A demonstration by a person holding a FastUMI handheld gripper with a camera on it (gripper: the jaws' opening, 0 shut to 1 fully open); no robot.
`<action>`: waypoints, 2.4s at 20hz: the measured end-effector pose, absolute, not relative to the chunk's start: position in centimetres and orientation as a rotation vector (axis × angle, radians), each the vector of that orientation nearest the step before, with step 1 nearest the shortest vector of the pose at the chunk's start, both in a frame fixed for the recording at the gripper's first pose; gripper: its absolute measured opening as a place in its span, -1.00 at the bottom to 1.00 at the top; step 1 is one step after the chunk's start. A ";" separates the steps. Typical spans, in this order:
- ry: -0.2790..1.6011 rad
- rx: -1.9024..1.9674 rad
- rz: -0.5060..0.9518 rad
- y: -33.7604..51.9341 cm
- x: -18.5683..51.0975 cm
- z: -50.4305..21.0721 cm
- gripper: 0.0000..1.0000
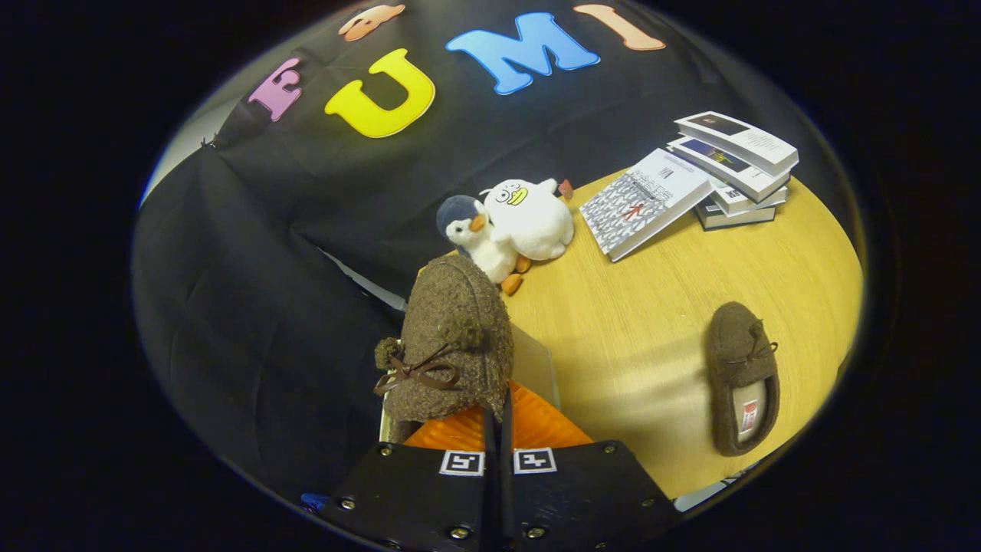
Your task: Open the storage box then place both shoes into the box .Put the left shoe in first, then the right shoe, with the right side of both shoes facing outward in a uniform manner.
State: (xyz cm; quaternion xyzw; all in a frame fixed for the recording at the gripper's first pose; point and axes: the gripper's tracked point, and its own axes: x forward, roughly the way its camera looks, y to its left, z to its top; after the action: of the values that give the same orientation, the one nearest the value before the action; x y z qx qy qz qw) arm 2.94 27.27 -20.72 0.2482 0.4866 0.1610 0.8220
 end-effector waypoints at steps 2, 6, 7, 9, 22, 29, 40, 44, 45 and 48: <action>1.036 0.529 0.358 29.0 3.0 -20.6 -1.00; 1.042 0.524 0.379 32.4 3.2 -21.1 -1.00; 1.049 0.520 0.383 33.2 3.0 -21.2 -1.00; 1.062 0.507 0.391 34.7 2.8 -22.0 -1.00; 1.144 0.397 0.366 39.4 0.9 -28.3 -1.00; 1.214 0.351 0.358 40.6 -0.8 -31.8 -0.99; 1.240 0.394 0.527 43.0 -2.3 -30.4 0.98; 1.160 0.357 0.579 41.2 -1.9 -27.2 0.96; 1.134 0.344 0.587 40.5 -1.7 -26.3 0.96; 1.067 0.313 0.595 38.0 -1.0 -24.2 0.96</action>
State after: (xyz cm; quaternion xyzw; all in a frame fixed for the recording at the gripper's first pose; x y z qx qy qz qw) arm -1.03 37.95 -24.22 0.1462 0.4987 0.2780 0.8079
